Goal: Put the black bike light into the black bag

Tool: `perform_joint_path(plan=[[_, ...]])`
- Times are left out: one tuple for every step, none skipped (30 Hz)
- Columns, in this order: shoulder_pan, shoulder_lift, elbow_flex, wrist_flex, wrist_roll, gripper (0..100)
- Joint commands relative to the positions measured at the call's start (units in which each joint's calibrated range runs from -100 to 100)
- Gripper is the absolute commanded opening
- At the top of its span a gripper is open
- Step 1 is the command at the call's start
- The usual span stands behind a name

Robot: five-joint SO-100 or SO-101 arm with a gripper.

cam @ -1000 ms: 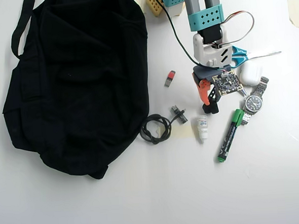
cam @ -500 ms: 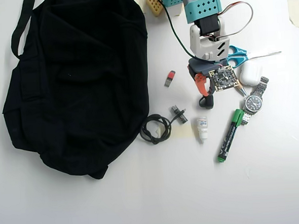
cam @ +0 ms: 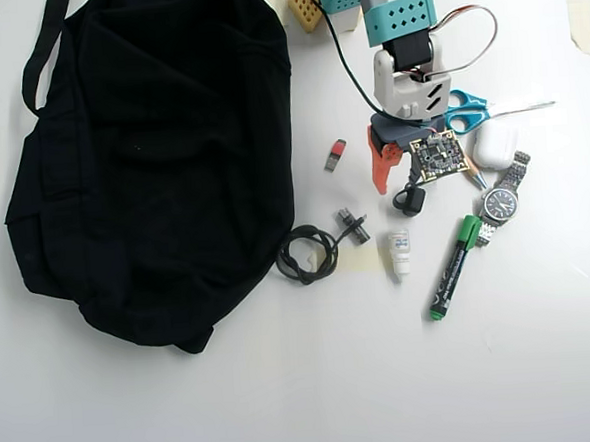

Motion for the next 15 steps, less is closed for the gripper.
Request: perform_joint_path(plan=[[-0.2,-1.2,-1.0,-0.4,0.3,19],[-0.2,-1.2,-0.9,-0.4,0.3,20],[-0.2,-1.2,-0.9,-0.4,0.3,21],[-0.2,-1.2,-0.8,-0.4,0.3,23],[-0.2,-1.2,-0.8,-0.4,0.3,24],[-0.2,-1.2,-0.8,-0.4,0.3,26],[-0.2,-1.2,-1.0,-0.4,0.3,27],[-0.2,-1.1,-1.1,-0.4,0.2,28],[-0.2,-1.1,-1.1,-0.4,0.2,29],[-0.3,-1.1,-1.2,-0.4,0.1,29],[-0.4,-1.1,-1.3,-0.5,-0.1,30],[-0.4,-1.1,-1.3,-0.6,-0.1,30],[-0.5,-1.1,-1.3,-0.6,-0.1,30],[-0.4,-1.1,-1.4,-0.8,-0.1,30],[-0.4,-1.1,-1.4,-1.0,-0.1,30]])
